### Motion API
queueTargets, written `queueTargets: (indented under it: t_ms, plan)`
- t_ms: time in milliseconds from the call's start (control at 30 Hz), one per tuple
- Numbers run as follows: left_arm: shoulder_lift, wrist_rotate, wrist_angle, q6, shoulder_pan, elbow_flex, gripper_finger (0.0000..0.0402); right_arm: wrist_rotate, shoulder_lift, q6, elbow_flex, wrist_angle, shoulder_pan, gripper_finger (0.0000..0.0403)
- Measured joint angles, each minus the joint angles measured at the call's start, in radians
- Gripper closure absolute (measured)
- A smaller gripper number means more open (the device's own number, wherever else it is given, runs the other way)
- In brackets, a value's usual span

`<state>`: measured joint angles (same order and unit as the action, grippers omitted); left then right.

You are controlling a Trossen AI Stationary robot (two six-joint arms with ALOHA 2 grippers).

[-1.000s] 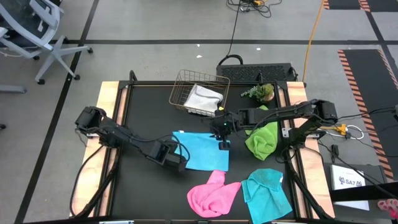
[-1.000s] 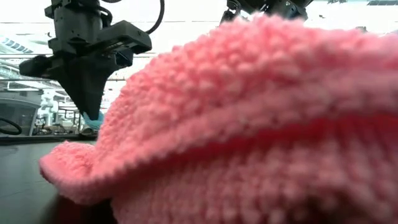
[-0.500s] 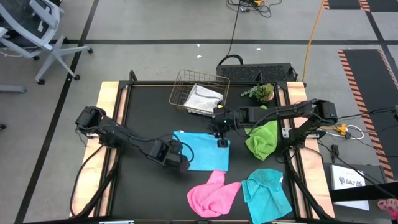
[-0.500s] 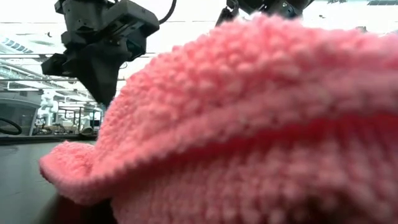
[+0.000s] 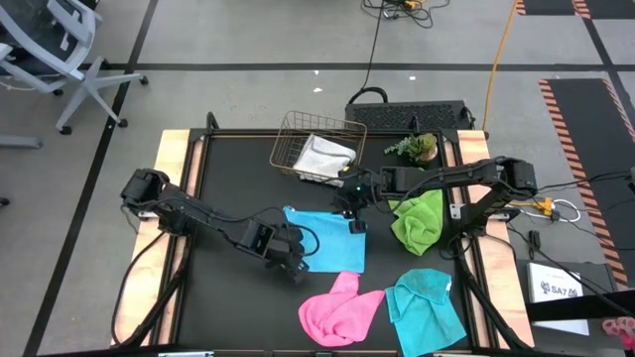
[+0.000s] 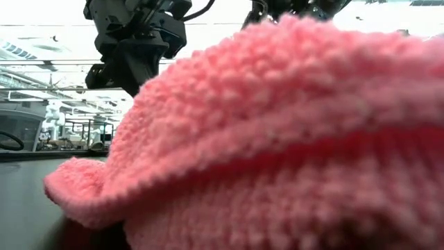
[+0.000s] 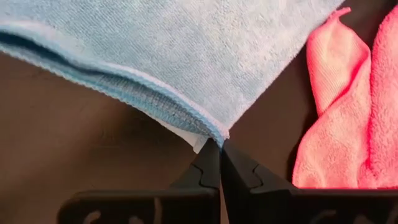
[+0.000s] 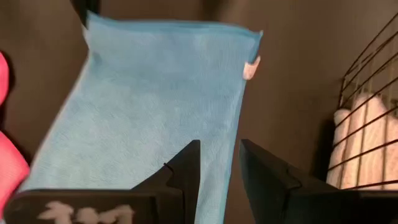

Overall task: Fold microfiber towels
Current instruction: Fold the top blue microfiber cloth

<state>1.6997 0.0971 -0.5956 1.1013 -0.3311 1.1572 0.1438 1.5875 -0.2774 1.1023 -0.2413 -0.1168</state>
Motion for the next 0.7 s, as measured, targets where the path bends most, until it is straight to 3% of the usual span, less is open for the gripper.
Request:
queueTargets:
  t_ms: [167,400,700]
  plan:
    - [0.0,-0.007,0.006,0.005,-0.017,0.0,0.0401,0.031,0.089,-0.074,0.027,-0.003,-0.037,0.0298]
    - [0.0,0.008,0.074,-0.013,-0.032,0.0,0.0401,0.07,0.24,-0.167,0.192,-0.033,-0.055,0.0298]
    - [0.0,-0.016,0.157,-0.179,-0.002,0.0,0.0401,0.106,0.26,-0.223,0.289,-0.02,-0.055,0.0298]
